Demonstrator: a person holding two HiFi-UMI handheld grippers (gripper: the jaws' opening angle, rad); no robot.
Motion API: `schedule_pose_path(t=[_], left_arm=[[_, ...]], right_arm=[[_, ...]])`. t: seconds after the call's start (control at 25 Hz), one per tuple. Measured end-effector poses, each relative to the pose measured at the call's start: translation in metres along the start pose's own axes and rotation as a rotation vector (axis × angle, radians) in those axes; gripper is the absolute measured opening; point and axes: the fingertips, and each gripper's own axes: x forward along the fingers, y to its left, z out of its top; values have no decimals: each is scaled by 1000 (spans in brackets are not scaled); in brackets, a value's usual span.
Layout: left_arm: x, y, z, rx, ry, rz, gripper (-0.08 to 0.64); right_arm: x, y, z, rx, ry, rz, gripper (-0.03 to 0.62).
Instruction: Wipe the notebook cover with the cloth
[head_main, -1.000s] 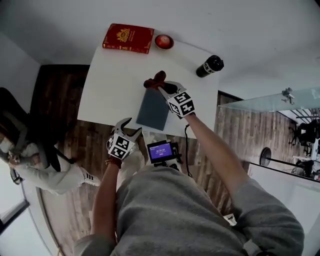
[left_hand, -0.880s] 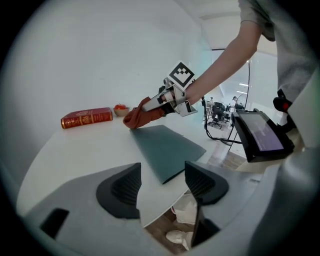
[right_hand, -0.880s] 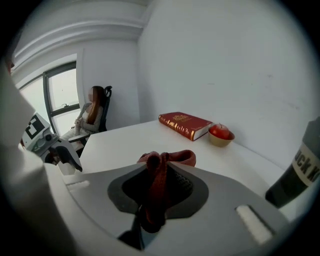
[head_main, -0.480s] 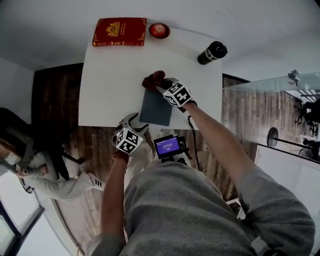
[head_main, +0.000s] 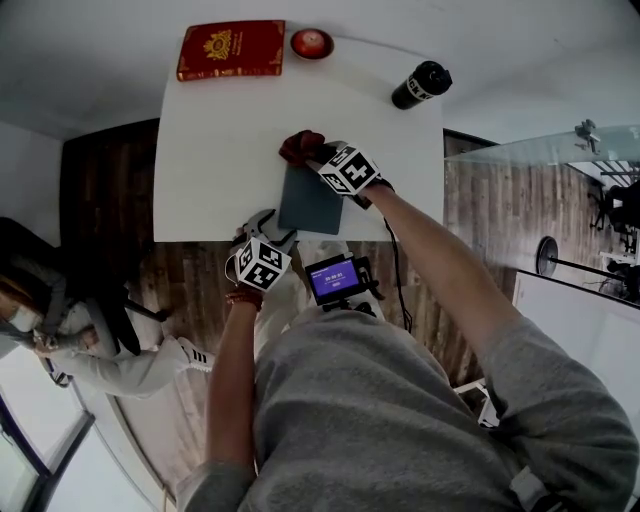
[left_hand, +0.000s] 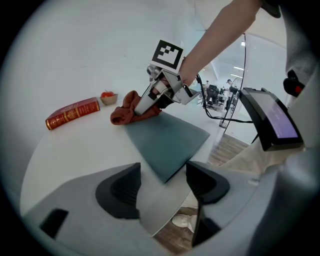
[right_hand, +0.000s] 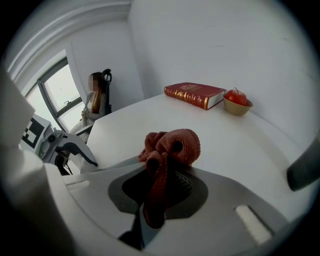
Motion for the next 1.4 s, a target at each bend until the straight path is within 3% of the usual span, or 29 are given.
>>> schedule_pose_path(t=[1.4], left_arm=[[5, 0, -1, 6, -9, -3, 279]], right_arm=[[5, 48, -19, -59, 49, 24, 57]])
